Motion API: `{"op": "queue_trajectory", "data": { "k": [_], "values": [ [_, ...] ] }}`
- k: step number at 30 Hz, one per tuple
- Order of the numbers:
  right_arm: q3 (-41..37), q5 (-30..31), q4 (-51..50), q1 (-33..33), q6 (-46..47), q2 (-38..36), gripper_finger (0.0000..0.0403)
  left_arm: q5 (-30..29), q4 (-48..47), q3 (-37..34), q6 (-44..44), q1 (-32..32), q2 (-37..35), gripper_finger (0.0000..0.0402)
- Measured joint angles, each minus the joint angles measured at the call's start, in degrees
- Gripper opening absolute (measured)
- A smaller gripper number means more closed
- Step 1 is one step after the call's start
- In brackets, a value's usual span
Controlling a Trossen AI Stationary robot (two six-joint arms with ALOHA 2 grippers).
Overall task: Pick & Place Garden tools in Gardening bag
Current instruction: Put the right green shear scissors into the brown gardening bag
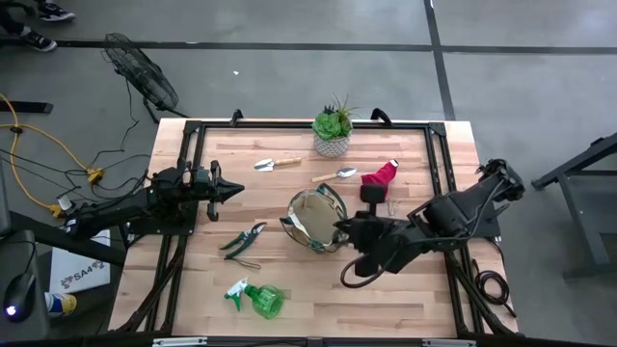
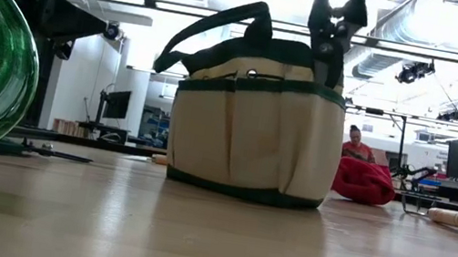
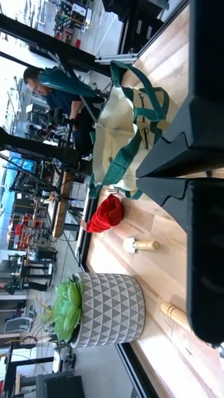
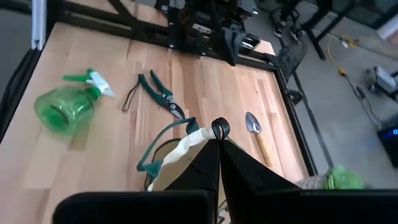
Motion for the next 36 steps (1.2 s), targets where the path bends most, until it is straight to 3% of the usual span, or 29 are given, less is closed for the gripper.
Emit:
{"op": "queue_trajectory", "data": {
  "k": [11, 15, 23, 32, 36],
  "values": [
    [-2.5, -8.8, 4.9, -1.7, -14.8, 0.0, 0.0003, 0.0, 0.0, 0.0, 0.0, 0.0, 0.0, 0.0000],
    [-2.5, -8.7, 3.7, -2.0, -16.3, 0.2, 0.0003, 0.0, 0.0, 0.0, 0.0, 0.0, 0.0, 0.0000],
    [-2.5, -0.7, -2.2, -2.3, -0.3, 0.2, 0.0003, 0.0, 0.0, 0.0, 0.0, 0.0, 0.0, 0.0000],
    [-2.5, -0.4, -5.8, -2.3, 18.8, 0.2, 0.0003, 0.0, 0.0, 0.0, 0.0, 0.0, 0.0, 0.0000],
    [-2.5, -0.3, -5.9, -2.6, 23.1, 0.2, 0.0003, 0.0, 0.0, 0.0, 0.0, 0.0, 0.0, 0.0000]
  ]
}}
